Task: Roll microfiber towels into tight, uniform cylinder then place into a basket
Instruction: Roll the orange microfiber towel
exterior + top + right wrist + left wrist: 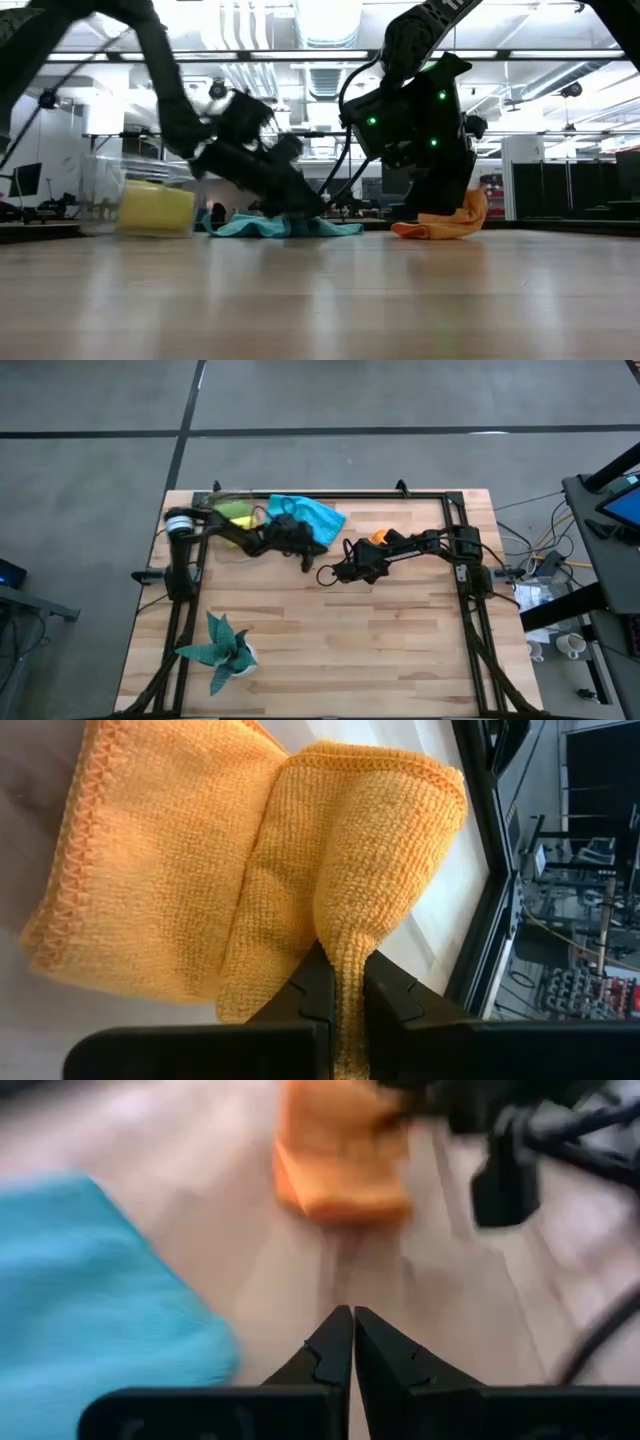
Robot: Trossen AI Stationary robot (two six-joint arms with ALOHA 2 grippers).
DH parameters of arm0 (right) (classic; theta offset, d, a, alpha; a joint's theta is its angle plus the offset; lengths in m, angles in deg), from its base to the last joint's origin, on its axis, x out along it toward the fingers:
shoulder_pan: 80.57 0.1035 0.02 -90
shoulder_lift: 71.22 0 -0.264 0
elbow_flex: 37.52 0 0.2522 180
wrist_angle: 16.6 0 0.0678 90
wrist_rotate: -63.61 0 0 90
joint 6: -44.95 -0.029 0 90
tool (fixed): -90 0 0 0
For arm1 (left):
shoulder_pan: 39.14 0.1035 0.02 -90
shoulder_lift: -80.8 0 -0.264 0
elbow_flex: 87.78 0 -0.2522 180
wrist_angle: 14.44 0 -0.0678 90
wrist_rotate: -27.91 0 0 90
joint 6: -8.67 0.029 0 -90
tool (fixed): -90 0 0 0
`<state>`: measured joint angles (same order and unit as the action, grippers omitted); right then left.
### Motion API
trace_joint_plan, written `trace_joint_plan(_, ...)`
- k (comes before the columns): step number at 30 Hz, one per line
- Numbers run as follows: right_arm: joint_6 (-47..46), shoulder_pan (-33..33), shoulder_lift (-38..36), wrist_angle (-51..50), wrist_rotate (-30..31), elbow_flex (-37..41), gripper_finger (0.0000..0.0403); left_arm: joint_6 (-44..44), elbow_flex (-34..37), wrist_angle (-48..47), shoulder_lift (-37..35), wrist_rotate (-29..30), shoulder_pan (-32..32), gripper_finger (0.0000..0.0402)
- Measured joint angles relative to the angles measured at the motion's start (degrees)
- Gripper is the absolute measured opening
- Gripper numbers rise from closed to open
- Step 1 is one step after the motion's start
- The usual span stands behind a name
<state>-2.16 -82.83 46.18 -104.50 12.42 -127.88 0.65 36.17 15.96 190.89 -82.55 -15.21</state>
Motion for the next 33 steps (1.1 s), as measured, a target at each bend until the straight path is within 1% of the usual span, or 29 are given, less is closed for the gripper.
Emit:
trace_joint_plan(2, 0.0, 0.0, 0.0, 0.1, 0.0, 0.0, 0.0013, -0.4, -3.3, -0.6, 3.7, 0.2, -0.9, 0.0000)
trace_joint_plan(5, 0.0, 0.1, 0.0, 0.2, 0.0, 0.1, 0.0013, -0.6, -8.3, -1.8, 8.0, 2.0, -2.6, 0.0000)
trace_joint_plan(6, 0.0, 0.2, 0.0, 0.2, 0.0, 0.2, 0.0013, -0.4, -9.0, -0.3, 8.2, 5.4, -3.5, 0.0000)
trace_joint_plan(7, 0.0, 0.2, 0.0, 0.2, 0.0, 0.3, 0.0013, 0.3, -9.1, -0.2, 8.1, 7.2, -4.2, 0.0000)
trace_joint_plan(10, 0.0, 0.3, 0.0, 0.2, 0.0, 0.4, 0.0013, 1.1, -9.7, -0.2, 8.0, 7.3, -5.5, 0.0000)
trace_joint_plan(13, 0.1, 0.3, 0.0, 0.5, 0.0, 0.4, 0.0013, 1.2, -9.4, -0.5, 6.8, 7.2, -6.0, 0.0000)
trace_joint_plan(18, 0.3, 0.3, 0.0, 0.9, 0.0, 0.3, 0.0013, 2.4, -7.3, -2.0, 2.7, 7.9, -6.0, 0.0000)
trace_joint_plan(23, 0.6, 0.3, 0.0, 1.1, 0.0, 0.3, 0.0013, 4.3, -3.7, -1.6, -2.5, 13.1, -6.0, 0.0000)
trace_joint_plan(25, 0.6, 0.4, 0.0, 1.1, 0.1, 0.3, 0.0013, 5.2, -2.4, 1.6, -4.1, 15.1, -6.4, 0.0000)
trace_joint_plan(27, 0.6, 0.6, -0.2, 1.2, 0.2, 0.3, 0.0013, 5.7, -0.5, 6.5, -5.0, 15.1, -7.2, 0.0000)
trace_joint_plan(30, 0.5, 1.0, -0.9, 1.2, 0.2, 0.3, 0.0013, 5.8, 1.5, 17.4, -4.7, 14.0, -9.1, 0.0000)
trace_joint_plan(33, 0.4, 1.2, -1.9, 1.3, 0.2, 0.5, 0.0013, 5.8, 1.2, 23.2, -2.9, 13.3, -10.1, 0.0000)
